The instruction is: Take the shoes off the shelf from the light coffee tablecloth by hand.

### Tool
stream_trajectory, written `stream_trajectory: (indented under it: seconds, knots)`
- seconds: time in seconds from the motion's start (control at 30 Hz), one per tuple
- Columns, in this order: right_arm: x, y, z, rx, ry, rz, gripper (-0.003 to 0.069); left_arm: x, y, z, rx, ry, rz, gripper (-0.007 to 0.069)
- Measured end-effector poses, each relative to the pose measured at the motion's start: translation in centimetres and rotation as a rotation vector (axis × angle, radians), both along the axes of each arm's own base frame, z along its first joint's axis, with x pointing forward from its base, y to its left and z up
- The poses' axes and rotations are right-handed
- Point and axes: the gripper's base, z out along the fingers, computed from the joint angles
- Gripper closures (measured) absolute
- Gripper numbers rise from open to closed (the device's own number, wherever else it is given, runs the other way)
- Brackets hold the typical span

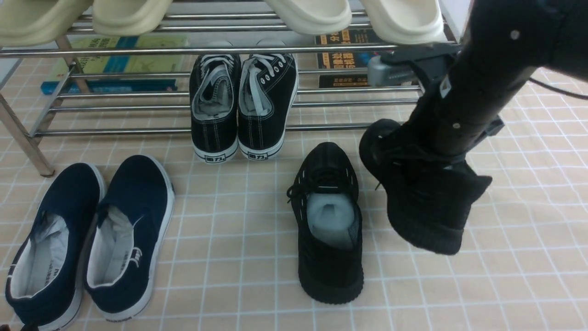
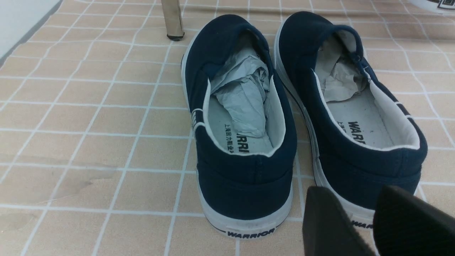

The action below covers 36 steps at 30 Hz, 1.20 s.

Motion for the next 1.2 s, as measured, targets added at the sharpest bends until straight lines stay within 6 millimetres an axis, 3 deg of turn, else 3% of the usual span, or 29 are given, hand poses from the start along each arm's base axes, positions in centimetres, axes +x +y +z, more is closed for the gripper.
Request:
stream_trajectory:
  seconds: [0.47,0.87,1.2]
  knots:
    - [1.5,1.1,-5.5,-0.052,0.143,-0.006,0.0635,0.0,0.0,0.0,0.000,0.000,0.000,0.0385]
    - [2.1,2.4,-7.4,0.058,0.200,-0.100,0.0622,0.0,0.0,0.0,0.000,0.000,0.000,0.0385]
    - [1.7,2.5,-7.2,0.070,0.264,-0.152,0.0607,0.0,0.0,0.0,0.000,0.000,0.000,0.0385]
